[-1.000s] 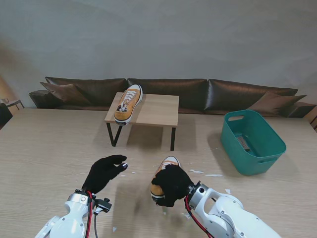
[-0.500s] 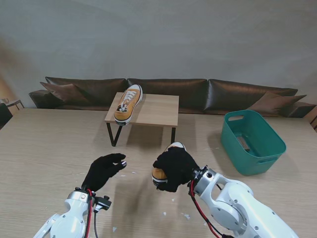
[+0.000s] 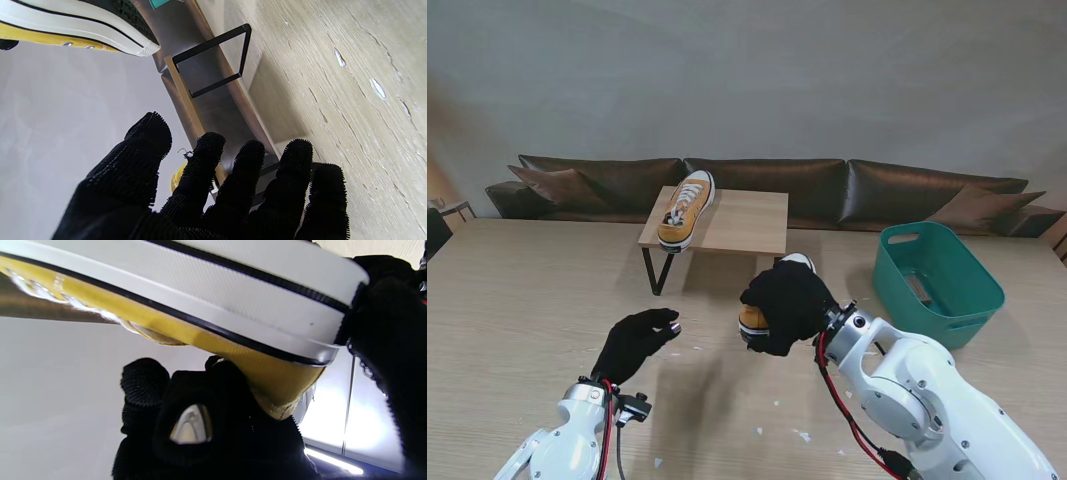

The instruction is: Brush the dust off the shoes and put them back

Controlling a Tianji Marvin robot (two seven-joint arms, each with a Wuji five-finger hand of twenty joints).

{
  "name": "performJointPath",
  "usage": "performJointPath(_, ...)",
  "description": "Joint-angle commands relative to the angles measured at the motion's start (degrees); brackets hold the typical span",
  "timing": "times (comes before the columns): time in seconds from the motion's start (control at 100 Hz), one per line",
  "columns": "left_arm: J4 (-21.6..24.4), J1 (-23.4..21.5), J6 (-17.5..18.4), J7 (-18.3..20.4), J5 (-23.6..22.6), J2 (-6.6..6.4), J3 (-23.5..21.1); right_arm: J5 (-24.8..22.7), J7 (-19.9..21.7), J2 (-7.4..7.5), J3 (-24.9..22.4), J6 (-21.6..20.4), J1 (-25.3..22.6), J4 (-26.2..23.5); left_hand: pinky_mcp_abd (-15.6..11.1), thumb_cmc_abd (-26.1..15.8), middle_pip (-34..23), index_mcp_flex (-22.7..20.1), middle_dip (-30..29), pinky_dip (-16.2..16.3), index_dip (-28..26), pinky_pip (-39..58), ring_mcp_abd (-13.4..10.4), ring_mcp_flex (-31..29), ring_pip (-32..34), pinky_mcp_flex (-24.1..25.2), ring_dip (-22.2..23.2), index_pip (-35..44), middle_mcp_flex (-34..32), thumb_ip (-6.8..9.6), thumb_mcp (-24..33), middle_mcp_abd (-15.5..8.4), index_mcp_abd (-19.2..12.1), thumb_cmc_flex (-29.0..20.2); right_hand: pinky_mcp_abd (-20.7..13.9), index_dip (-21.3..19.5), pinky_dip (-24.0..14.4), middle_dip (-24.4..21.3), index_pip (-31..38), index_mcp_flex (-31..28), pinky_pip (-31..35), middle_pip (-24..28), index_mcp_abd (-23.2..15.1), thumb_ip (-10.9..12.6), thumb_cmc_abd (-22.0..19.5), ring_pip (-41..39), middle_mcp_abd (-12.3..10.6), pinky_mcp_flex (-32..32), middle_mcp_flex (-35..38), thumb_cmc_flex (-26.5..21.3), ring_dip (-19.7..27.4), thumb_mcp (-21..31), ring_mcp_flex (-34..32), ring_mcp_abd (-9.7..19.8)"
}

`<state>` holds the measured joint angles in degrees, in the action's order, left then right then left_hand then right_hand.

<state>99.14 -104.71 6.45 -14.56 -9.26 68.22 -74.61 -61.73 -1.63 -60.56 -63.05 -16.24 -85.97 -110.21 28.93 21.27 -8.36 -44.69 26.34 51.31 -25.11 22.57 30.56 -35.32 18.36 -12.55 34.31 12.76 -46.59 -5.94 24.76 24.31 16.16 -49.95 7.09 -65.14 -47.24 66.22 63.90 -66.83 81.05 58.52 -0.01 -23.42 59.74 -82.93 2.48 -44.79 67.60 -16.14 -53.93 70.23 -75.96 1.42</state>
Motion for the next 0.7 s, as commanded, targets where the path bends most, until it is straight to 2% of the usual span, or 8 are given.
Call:
performJointPath(0.0,0.0,0.1,-0.3,1.0,0.2,0.36,0.1,-0.4,0.5,-0.25,-0.3,0.4,0.9,-1.8,0.0,-1.9,0.2,-1.6,-0.1,1.4,-0.2,-1.6,0.6,1.9,0.7,-0.5,0.1,-0.2,1.0,2.1,-0.9,0.0,-0.6,0.4,0.0,-7.5,-1.8,0.1,25.1,-8.0,-0.8,-0.9,6.2,3.9,-2.4,1.1,-9.1,-12.4,3.5,-9.8,-0.7,9.6,0.4,5.7)
performJointPath(0.15,-0.2,0.3,-0.5,1.2,0.4,0.33,0.2,-1.2,0.5,-0.32,0.0,1.3,2.5,-2.0,0.0,-1.8,0.2,-1.7,-0.1,2.2,-0.3,-2.0,0.5,1.9,0.7,-0.5,0.1,-0.2,1.0,2.1,-0.8,0.0,-0.6,0.3,0.0,-7.6,-1.8,0.1,25.1,-7.9,-0.9,-1.0,6.1,3.9,-2.3,1.2,-9.1,-12.4,3.3,-9.9,-0.6,9.5,0.4,5.7)
performJointPath(0.25,-0.4,0.4,-0.5,1.3,0.4,0.33,0.2,-2.1,-1.2,-0.51,0.9,2.1,4.4,-0.8,0.0,-1.9,0.2,-1.7,-0.1,2.6,-0.2,-2.2,0.6,2.0,0.7,-0.6,0.1,-0.2,1.0,2.1,-0.8,0.1,-0.6,0.3,0.0,-7.6,-1.8,0.2,25.1,-7.8,-1.0,-1.0,6.1,3.8,-2.3,1.3,-9.1,-12.3,3.3,-10.0,-0.6,9.5,0.4,5.7)
performJointPath(0.44,-0.6,0.6,-1.0,1.3,0.4,0.37,0.4,-4.0,-8.2,-1.12,4.8,4.1,9.6,5.0,-0.1,-2.0,0.2,-1.6,-0.1,3.2,-0.2,-2.6,0.5,2.0,0.7,-0.6,0.1,-0.2,1.1,2.09,-0.9,-0.1,-0.6,0.3,0.3,-7.7,-1.8,0.2,25.0,-7.8,-1.3,-1.0,6.1,3.7,-2.0,1.7,-9.1,-12.0,3.0,-9.9,-0.4,9.5,0.4,5.7)
performJointPath(0.69,-1.1,1.2,-2.5,1.1,0.8,0.52,0.9,-5.0,-19.1,-2.29,12.5,6.9,19.2,16.8,-0.1,-2.0,0.2,-1.6,-0.1,3.7,-0.2,-3.0,0.5,1.9,0.7,-0.7,0.1,-0.2,1.1,2.11,-0.9,-0.1,-0.6,0.3,0.2,-7.6,-1.8,-0.2,24.9,-7.4,-1.6,-0.6,5.8,3.7,-2.4,2.2,-9.3,-11.8,2.5,-9.5,-0.2,9.6,0.4,5.6)
